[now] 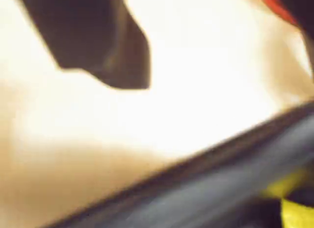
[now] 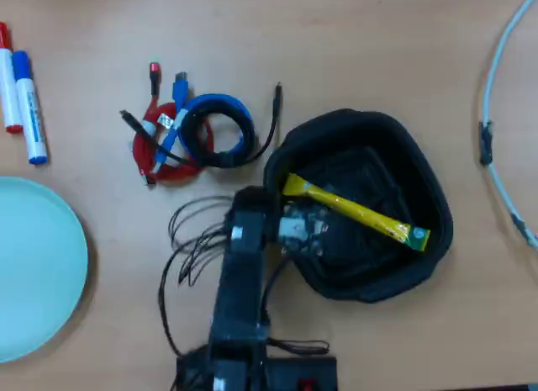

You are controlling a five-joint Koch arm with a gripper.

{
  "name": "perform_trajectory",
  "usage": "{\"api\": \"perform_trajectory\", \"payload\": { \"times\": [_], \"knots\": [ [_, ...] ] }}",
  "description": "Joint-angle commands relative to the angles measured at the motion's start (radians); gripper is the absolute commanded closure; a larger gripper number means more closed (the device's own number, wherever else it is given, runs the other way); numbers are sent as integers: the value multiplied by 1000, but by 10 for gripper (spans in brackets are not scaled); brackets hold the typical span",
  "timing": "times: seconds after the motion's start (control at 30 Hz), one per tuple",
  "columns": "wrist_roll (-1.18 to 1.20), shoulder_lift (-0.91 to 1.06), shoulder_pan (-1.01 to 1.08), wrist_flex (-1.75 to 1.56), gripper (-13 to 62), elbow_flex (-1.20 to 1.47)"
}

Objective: Pick up the yellow instant coffee stick, then put it in the black bowl

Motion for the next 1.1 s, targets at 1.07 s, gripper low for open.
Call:
{"api": "perform_trajectory", "payload": {
  "times": [1.07],
  "knots": [
    [115, 218, -101, -890, 142, 927]
  ]
}}
